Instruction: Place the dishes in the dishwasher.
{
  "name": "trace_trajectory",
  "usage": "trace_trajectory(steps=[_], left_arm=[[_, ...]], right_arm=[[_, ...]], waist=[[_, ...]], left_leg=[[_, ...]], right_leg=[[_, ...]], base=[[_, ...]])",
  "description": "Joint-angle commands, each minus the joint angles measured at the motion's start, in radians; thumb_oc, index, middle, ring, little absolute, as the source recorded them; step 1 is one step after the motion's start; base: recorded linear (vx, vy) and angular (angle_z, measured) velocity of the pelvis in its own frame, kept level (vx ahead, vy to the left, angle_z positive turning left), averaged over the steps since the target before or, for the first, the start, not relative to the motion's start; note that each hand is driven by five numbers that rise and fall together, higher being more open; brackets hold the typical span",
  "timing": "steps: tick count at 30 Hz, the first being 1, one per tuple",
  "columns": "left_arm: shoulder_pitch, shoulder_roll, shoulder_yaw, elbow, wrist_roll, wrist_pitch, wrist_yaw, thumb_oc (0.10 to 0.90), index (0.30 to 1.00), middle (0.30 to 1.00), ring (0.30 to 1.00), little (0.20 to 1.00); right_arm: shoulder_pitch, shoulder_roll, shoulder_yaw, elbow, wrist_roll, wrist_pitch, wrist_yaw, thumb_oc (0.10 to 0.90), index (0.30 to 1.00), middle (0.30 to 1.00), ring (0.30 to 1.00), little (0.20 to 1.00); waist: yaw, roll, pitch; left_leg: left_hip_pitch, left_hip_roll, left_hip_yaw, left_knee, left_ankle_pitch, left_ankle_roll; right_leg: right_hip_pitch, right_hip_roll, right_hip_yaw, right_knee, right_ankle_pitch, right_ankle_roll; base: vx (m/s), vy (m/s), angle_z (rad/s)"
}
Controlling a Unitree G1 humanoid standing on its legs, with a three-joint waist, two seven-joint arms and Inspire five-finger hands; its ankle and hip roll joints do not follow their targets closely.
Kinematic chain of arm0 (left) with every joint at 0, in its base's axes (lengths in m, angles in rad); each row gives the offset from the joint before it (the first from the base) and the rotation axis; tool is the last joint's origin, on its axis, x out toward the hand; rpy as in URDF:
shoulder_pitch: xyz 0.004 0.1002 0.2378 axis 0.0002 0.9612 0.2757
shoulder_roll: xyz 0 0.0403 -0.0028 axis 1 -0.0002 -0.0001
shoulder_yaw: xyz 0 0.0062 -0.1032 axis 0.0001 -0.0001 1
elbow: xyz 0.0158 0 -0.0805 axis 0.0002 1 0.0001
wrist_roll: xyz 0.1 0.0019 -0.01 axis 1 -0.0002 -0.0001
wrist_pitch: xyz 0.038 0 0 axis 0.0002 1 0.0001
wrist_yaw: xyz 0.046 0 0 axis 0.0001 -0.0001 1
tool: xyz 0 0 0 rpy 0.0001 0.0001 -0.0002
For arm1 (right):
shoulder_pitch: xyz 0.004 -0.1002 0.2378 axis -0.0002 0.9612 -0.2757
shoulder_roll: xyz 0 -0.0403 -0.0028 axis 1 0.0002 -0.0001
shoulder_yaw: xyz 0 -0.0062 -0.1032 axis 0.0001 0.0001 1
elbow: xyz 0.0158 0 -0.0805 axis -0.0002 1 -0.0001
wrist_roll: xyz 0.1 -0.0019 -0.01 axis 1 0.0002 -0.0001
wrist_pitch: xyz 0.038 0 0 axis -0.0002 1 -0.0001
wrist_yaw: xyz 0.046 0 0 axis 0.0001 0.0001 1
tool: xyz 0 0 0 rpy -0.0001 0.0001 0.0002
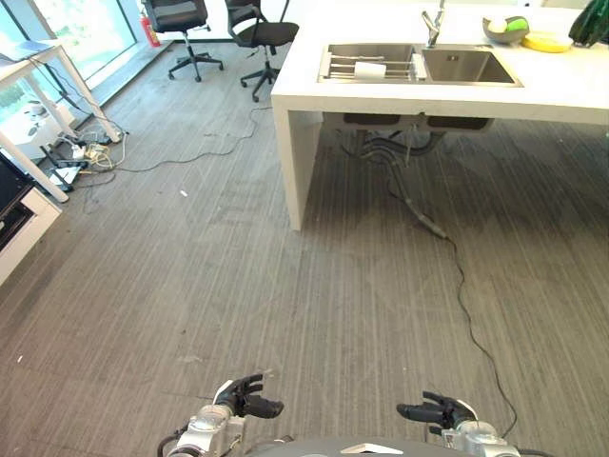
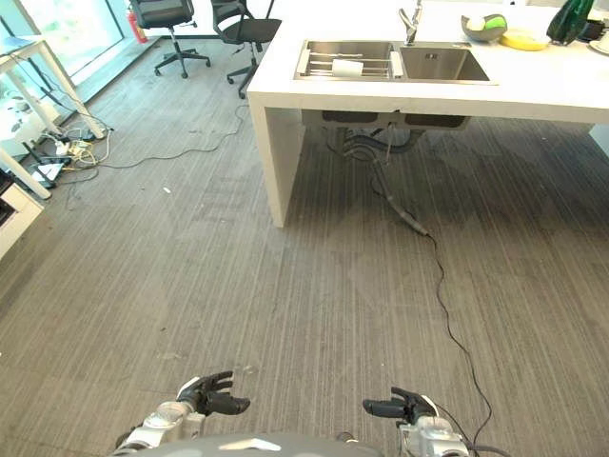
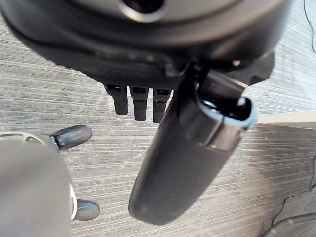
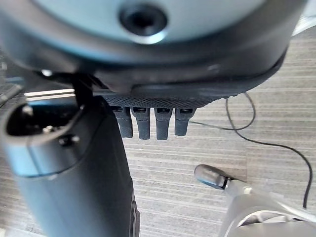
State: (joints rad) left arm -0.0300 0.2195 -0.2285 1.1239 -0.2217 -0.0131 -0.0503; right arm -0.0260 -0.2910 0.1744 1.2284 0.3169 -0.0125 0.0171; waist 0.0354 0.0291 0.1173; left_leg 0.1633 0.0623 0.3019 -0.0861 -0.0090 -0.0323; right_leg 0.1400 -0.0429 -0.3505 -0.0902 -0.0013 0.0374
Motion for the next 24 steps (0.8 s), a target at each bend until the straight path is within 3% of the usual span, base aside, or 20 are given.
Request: trace_trajectory(steps=[1, 9, 14, 24], left_arm=[[-0.095, -0.004, -0.016, 0.036, 0.036, -0.038, 0.008, 0.800, 0.900, 0.900, 0.900, 0.900], [-0.057, -0.029, 0.003, 0.153, 0.043, -0.022, 0.008, 0.800, 0.900, 0.900, 0.900, 0.900], [-0.021, -0.063, 0.049, 0.268, 0.046, 0.011, -0.010, 0.800, 0.900, 0.900, 0.900, 0.900], [0.005, -0.056, 0.027, 0.281, 0.116, 0.015, -0.008, 0.800, 0.900, 0.900, 0.900, 0.900]], right_arm=[[-0.076, -0.016, -0.006, 0.015, -0.001, -0.031, -0.004, 0.800, 0.900, 0.900, 0.900, 0.900], [-0.062, 0.019, 0.041, 0.053, -0.026, -0.032, 0.014, 0.800, 0.900, 0.900, 0.900, 0.900], [-0.036, 0.049, 0.042, 0.125, -0.049, -0.005, 0.032, 0.800, 0.900, 0.900, 0.900, 0.900], [-0.005, 0.073, 0.069, 0.146, -0.095, 0.015, 0.049, 0.800, 0.900, 0.900, 0.900, 0.900]], waist=[[0.013, -0.017, -0.026], [-0.035, -0.035, -0.013], [-0.041, -0.038, -0.024], [-0.034, -0.033, -0.024]], left_leg=[[-0.046, -0.007, -0.007, -0.001, 0.017, -0.048], [-0.052, -0.008, 0.004, -0.001, 0.016, -0.045], [-0.042, -0.009, -0.004, -0.001, 0.009, -0.046], [-0.042, -0.014, -0.023, -0.001, 0.008, -0.045]], right_leg=[[-0.033, -0.116, -0.070, 0.003, 0.073, 0.150], [-0.052, -0.108, -0.029, 0.003, 0.072, 0.139], [-0.038, -0.108, -0.036, 0.003, 0.061, 0.135], [-0.025, -0.103, -0.054, 0.003, 0.052, 0.131]], base=[[0.00, 0.037, -0.04], [0.00, 0.008, -0.10], [0.06, -0.012, 0.01], [0.04, -0.004, 0.06]])
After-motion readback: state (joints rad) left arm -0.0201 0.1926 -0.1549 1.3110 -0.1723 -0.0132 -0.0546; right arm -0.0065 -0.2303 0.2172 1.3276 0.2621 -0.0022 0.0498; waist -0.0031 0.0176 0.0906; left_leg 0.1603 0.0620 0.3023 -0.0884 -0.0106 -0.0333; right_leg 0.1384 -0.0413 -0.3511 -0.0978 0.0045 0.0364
